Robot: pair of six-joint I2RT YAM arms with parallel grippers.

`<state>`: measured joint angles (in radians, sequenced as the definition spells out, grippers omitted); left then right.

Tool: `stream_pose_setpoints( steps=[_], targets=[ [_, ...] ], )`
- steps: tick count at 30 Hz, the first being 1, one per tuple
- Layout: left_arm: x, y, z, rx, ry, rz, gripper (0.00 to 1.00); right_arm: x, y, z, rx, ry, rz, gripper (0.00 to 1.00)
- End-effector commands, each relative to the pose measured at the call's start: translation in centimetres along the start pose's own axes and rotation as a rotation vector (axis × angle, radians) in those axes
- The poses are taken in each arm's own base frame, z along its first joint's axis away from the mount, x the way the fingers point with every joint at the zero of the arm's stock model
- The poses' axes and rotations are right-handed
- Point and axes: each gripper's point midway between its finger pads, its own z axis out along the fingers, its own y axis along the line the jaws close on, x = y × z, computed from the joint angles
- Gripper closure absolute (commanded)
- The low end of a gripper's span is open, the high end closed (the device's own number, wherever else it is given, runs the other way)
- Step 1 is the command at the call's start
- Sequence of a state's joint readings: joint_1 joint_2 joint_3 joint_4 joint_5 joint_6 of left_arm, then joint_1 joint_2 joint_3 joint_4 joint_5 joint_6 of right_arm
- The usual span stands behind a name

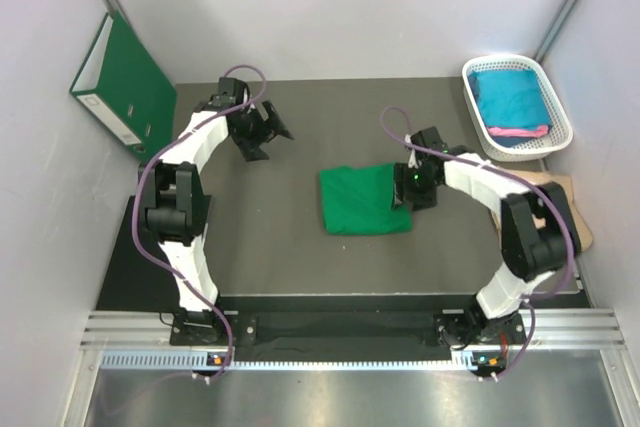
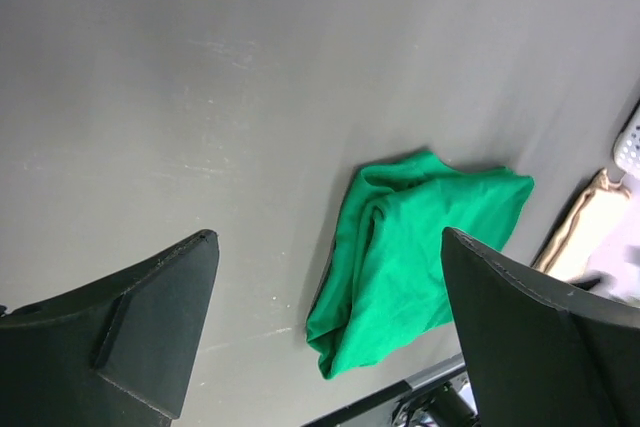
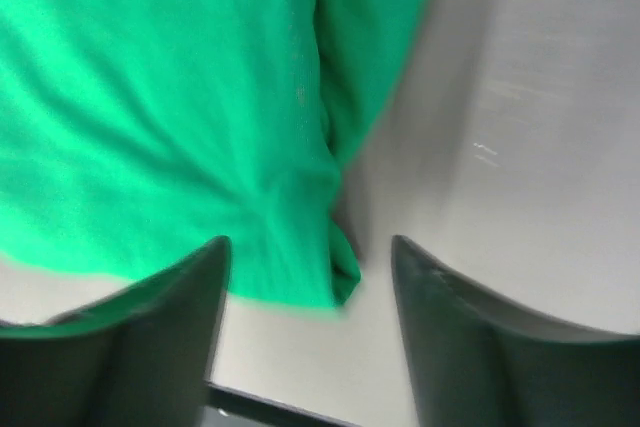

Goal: Fold and stack the t-shirts
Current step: Put the neatly folded tshirt into the corner of the board with the right arm

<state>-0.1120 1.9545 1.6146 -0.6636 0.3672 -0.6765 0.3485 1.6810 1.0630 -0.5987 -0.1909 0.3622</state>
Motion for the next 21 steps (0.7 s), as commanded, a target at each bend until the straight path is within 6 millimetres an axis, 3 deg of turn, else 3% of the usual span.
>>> stream_pose_setpoints(
  steps=[1, 2, 5, 9, 14, 17, 21],
  targets=[
    [-0.8, -2.4, -2.9, 0.061, -0.067, 0.083, 0.03, -5.9, -0.7, -10.2, 0.150, -0.318, -0.074, 0.14],
    [-0.8, -2.2, -2.7, 0.053, -0.064, 0.088, 0.03, -6.5, -1.9, -11.5, 0.224, -0.360, -0.061, 0.01],
    [-0.6, -1.6, -2.1, 0.037, -0.044, 0.101, 0.02, -6.7, -4.8, -14.5, 0.401, -0.408, -0.057, 0.00],
    [-0.5, -1.2, -0.8, 0.034, -0.015, 0.116, 0.02, -5.5, -9.9, -15.2, 0.708, -0.334, -0.049, 0.00],
    [-0.6, -0.3, 1.0, 0.007, 0.023, 0.125, 0.02, -2.9, -14.7, -13.2, 1.007, -0.110, -0.101, 0.02],
    [-1.1, -0.2, 2.1, 0.012, 0.036, 0.128, 0.02, -1.6, -16.2, -11.1, 1.084, -0.010, -0.116, 0.09],
    [-2.1, -1.3, 2.6, 0.039, 0.038, 0.137, 0.02, 0.4, -18.8, -10.3, 1.249, 0.082, -0.092, 0.11]
  ],
)
